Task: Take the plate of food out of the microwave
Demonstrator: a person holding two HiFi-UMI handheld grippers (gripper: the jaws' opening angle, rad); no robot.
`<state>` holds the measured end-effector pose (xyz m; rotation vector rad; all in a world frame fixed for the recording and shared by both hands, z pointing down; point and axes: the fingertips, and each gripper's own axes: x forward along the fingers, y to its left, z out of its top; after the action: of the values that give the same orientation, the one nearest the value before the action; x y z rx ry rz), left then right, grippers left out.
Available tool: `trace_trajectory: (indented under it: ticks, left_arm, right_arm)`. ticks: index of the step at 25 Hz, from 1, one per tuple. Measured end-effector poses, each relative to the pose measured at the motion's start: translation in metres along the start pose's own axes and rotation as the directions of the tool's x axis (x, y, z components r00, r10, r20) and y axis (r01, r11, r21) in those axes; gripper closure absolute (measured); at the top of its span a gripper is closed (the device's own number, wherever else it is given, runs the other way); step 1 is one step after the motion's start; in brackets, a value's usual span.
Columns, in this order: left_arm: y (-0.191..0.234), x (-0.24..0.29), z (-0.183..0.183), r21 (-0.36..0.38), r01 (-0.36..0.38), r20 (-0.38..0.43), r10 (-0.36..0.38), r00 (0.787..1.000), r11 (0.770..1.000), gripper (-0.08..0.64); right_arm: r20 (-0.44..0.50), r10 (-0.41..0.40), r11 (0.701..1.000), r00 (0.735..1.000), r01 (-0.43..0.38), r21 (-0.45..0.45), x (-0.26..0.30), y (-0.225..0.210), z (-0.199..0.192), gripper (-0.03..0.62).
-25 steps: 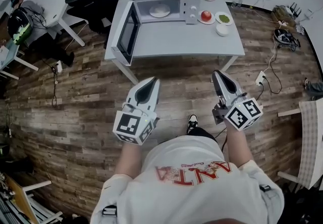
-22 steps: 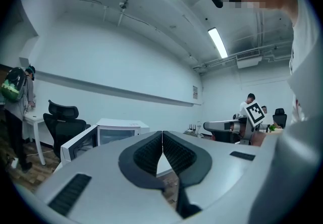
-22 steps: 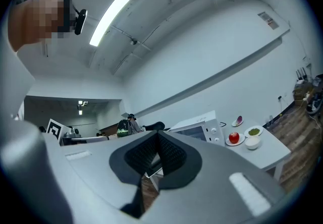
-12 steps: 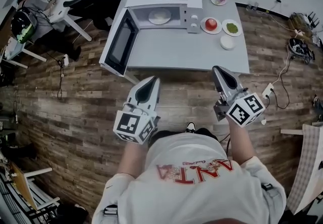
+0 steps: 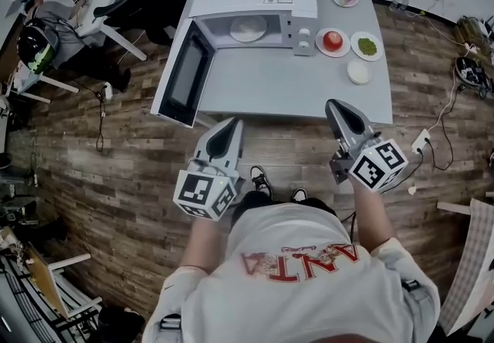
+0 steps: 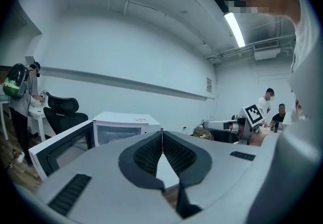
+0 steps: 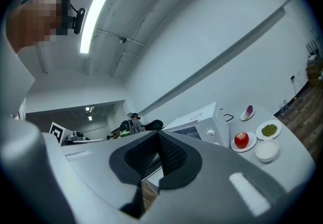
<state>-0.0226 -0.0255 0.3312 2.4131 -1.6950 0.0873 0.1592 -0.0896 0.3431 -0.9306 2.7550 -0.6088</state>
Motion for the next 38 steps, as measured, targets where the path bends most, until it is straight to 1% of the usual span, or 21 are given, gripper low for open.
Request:
trace_trajectory:
  ticks: [6, 10, 12, 17, 23, 25, 28, 30, 33, 35, 38]
  left_arm:
    - [0.046, 0.026, 0.012, -0.008, 0.013, 0.031, -0.013, 0.999, 1.000, 0.551]
    - [0.089, 0.042, 0.017, -0.012, 0.025, 0.037, -0.024, 0.999, 1.000, 0.551]
    - [0.105, 0.049, 0.016, -0.026, 0.037, 0.031, -0.036, 0.999, 0.999, 0.551]
    - [0.126, 0.067, 0.014, -0.035, 0.109, 0.024, -0.108, 0.994, 0.993, 0.551]
    - [0.138, 0.081, 0.012, -0.061, 0.142, 0.017, -0.141, 0.990, 0.988, 0.551]
    - [0.142, 0.089, 0.011, -0.059, 0.132, 0.012, -0.132, 0.991, 0.989, 0.551]
    - [0.150, 0.102, 0.012, -0.063, 0.099, 0.010, -0.098, 0.995, 0.993, 0.551]
    - [0.154, 0.108, 0.012, -0.069, 0.068, 0.006, -0.068, 0.998, 0.995, 0.551]
    - [0.158, 0.119, 0.012, -0.068, 0.036, -0.005, -0.036, 0.999, 0.997, 0.551]
    - [0.162, 0.127, 0.012, -0.060, 0.019, -0.009, -0.019, 1.000, 0.998, 0.551]
    - [0.166, 0.134, 0.008, -0.073, -0.006, -0.013, 0.005, 1.000, 0.997, 0.551]
  right_arm:
    - [-0.002, -0.032, 0.999, 0.999, 0.032, -0.010, 0.044, -0.010, 0.007, 0.589]
    - [-0.011, -0.043, 0.999, 0.999, 0.042, -0.032, 0.092, -0.006, 0.007, 0.589]
    - [-0.017, -0.047, 0.998, 0.999, 0.046, -0.031, 0.116, -0.001, 0.003, 0.589]
    - [-0.020, -0.079, 0.997, 0.997, 0.078, -0.025, 0.158, 0.009, -0.006, 0.589]
    - [-0.043, -0.121, 0.993, 0.992, 0.121, 0.006, 0.168, -0.004, -0.015, 0.589]
    - [-0.043, -0.117, 0.993, 0.992, 0.118, 0.029, 0.174, -0.014, -0.017, 0.589]
    - [-0.055, -0.094, 0.993, 0.994, 0.097, 0.069, 0.189, -0.030, -0.024, 0.589]
    - [-0.072, -0.082, 0.990, 0.994, 0.089, 0.107, 0.198, -0.041, -0.030, 0.589]
    - [-0.107, -0.081, 0.982, 0.991, 0.098, 0.163, 0.213, -0.061, -0.042, 0.588]
    - [-0.129, -0.087, 0.969, 0.988, 0.114, 0.219, 0.226, -0.076, -0.052, 0.588]
    - [-0.165, -0.091, 0.931, 0.982, 0.143, 0.337, 0.243, -0.095, -0.074, 0.588]
